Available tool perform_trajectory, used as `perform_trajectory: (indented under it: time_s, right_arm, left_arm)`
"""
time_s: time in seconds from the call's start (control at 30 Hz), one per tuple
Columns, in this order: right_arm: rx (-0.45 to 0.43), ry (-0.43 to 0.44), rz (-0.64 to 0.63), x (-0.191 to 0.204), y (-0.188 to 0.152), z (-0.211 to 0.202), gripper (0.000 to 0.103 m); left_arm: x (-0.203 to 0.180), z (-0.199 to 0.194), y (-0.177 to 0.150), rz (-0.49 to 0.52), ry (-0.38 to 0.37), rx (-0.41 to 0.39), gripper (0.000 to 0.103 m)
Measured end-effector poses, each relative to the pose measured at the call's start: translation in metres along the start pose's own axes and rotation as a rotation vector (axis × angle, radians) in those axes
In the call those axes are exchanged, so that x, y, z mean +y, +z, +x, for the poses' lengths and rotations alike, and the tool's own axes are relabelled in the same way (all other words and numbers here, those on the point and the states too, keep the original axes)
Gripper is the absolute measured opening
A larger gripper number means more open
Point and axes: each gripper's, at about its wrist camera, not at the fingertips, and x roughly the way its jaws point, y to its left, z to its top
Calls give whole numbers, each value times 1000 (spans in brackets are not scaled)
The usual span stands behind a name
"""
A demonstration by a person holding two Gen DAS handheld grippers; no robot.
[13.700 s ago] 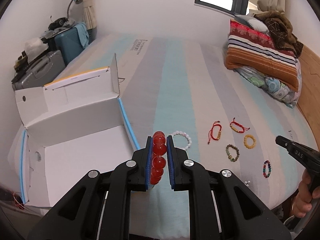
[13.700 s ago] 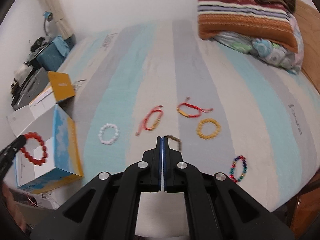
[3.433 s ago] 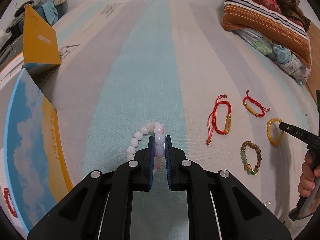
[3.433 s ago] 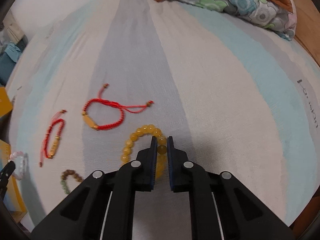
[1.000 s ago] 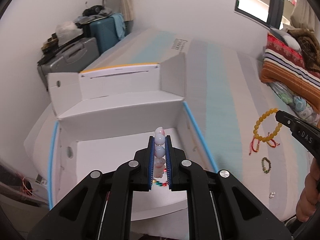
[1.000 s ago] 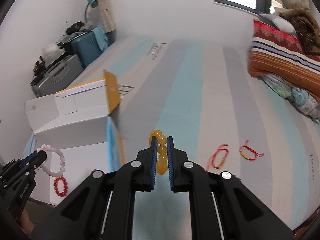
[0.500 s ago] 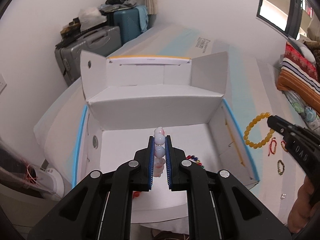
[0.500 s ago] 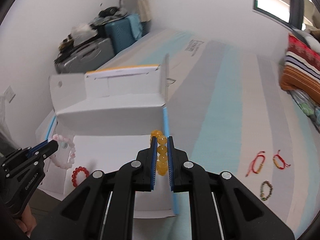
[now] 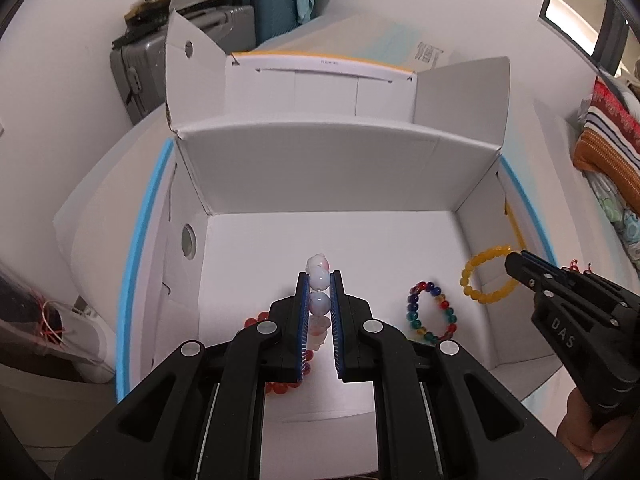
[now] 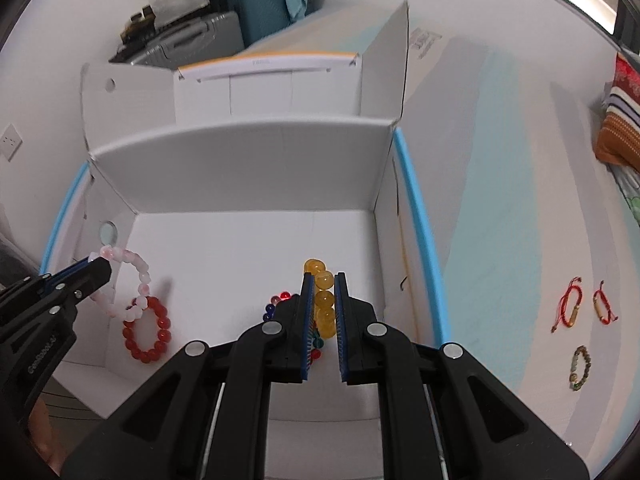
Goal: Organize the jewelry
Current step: 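Open both tools to drop the bracelets into the box, then move both tools back over the red string bracelets on the bed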
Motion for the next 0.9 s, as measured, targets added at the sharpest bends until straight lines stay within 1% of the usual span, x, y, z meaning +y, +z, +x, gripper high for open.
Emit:
perform_trajectory:
  time_s: [0.23, 0.43, 0.47, 0.5, 0.53, 0.57, 0.6, 0.63, 0.67, 0.7, 0.73, 0.77, 0.83, 0.9]
  right_arm:
    - [56, -14, -9, 5, -5, 21, 9]
    - [74, -18, -38, 11, -9, 25, 11]
    - [71, -16, -40, 10, -10, 23, 14]
    - [68, -12, -39, 10, -9, 20, 21]
    - [61, -5, -34, 9, -8, 16, 33]
    - [52, -2, -31, 8, -8, 12, 38]
    - [33, -5, -33, 8, -7, 6, 50]
    - [14, -16, -40, 8, -6, 0, 63]
    - [0, -26, -45, 8, -5, -5, 67]
    - [-21, -39, -50, 7, -4, -12, 71]
    - [-39, -48, -47, 4, -2, -19, 74]
    - [-47, -51, -42, 1, -2, -24, 76]
    - [-62, -53, -21, -7, 0, -33, 82]
    - [-79, -65, 1, -18, 2, -42, 84]
  left_arm:
    - [3, 16, -5, -2, -2, 27, 10]
    - [3, 24, -6, -13, 0, 44, 12]
    - [3, 23, -6, -13, 1, 43, 12]
    - [3, 22, -5, -15, 2, 42, 12]
    - [3, 21, -4, -15, 2, 40, 12]
    - [2, 18, -3, -13, 4, 34, 13]
    - [2, 16, -3, -13, 6, 30, 15]
    - [1, 14, -3, -15, 8, 25, 28]
    - [0, 10, -2, -14, 16, 12, 47]
    - [-1, 5, -2, -11, 29, -11, 56]
    - [-2, 1, -2, -10, 36, -30, 71]
    - [-4, -4, -1, -9, 40, -50, 77]
    - [-8, -8, 0, -10, 31, -55, 78]
    - [-14, -13, 1, -11, 13, -61, 85]
